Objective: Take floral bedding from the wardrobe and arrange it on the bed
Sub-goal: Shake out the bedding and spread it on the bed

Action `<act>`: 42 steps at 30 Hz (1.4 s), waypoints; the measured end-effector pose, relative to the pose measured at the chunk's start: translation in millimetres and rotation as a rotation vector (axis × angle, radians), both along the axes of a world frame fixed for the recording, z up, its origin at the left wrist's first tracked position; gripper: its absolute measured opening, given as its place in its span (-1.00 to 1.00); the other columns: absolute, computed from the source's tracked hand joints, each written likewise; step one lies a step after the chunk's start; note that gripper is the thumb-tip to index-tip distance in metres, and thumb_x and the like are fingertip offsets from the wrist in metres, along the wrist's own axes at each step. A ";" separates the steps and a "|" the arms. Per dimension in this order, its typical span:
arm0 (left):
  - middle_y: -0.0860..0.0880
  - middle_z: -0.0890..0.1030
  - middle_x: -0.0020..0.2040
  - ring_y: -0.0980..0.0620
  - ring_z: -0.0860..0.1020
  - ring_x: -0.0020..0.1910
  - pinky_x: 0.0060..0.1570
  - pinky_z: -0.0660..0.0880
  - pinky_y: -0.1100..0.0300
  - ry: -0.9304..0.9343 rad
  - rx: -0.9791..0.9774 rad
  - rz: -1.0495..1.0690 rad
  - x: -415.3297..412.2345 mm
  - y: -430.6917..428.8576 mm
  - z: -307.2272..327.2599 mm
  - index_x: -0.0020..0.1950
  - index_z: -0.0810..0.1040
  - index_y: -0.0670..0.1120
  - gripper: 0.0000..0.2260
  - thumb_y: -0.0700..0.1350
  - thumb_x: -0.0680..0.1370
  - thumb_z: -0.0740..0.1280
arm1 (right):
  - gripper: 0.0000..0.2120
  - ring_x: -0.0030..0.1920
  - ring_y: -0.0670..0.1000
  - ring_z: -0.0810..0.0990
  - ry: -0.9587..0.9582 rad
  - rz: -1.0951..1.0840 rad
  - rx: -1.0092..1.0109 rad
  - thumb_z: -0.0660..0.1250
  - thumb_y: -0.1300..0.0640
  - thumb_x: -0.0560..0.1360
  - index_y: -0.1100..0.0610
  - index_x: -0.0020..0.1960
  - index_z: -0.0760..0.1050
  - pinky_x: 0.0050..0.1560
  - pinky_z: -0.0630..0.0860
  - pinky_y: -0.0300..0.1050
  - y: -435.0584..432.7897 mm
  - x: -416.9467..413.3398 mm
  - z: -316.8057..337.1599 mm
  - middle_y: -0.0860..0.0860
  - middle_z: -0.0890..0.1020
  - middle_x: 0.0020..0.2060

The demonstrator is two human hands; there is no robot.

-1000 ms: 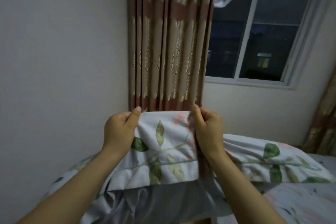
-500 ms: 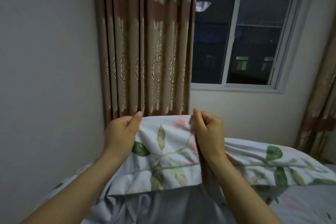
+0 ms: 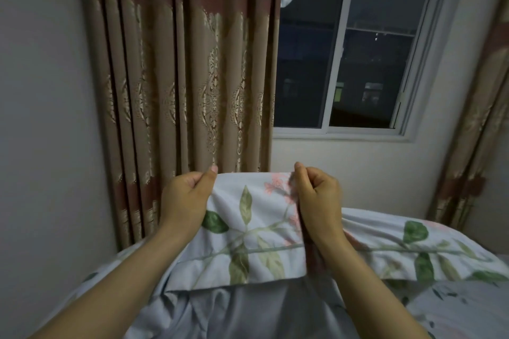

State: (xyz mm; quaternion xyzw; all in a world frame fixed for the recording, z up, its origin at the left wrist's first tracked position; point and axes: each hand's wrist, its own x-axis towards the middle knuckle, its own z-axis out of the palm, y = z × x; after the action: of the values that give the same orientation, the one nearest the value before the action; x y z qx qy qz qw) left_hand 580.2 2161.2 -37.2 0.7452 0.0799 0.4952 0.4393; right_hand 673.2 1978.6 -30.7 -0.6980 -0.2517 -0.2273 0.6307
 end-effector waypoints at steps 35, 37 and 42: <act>-0.15 0.30 -0.50 0.00 0.29 -0.45 -0.39 0.26 0.09 0.027 -0.010 -0.343 611.3 171.1 14.2 -0.48 0.27 -0.25 -0.46 0.19 0.43 0.24 | -0.51 -0.50 -0.04 0.32 -0.036 -0.330 0.024 0.22 0.07 0.57 0.29 -0.47 0.36 -0.44 0.33 -0.06 153.4 543.3 16.4 0.05 0.39 -0.57; -0.12 0.26 -0.52 0.10 0.25 -0.49 -0.43 0.20 0.17 0.000 0.011 -0.362 644.0 185.1 16.4 -0.51 0.22 -0.18 -0.49 0.11 0.48 0.28 | -0.52 -0.53 -0.08 0.31 -0.028 -0.366 0.037 0.22 0.08 0.57 0.19 -0.50 0.36 -0.45 0.34 -0.09 168.5 571.4 15.5 -0.04 0.38 -0.61; 0.08 0.17 -0.60 0.10 0.20 -0.54 -0.52 0.10 0.26 -0.022 0.029 -0.446 725.6 205.9 29.7 -0.53 0.15 -0.05 -0.51 -0.06 0.53 0.29 | -0.52 -0.51 0.00 0.30 -0.032 -0.522 -0.006 0.21 0.04 0.57 0.30 -0.44 0.37 -0.43 0.34 -0.06 189.6 632.8 21.6 0.13 0.40 -0.56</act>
State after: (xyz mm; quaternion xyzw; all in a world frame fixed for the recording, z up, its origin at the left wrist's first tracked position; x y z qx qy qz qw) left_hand 1305.8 2367.1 -7.5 0.7452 -0.0987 0.3949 0.5281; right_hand 1306.0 2168.3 -9.1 -0.7374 -0.0738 -0.3927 0.5446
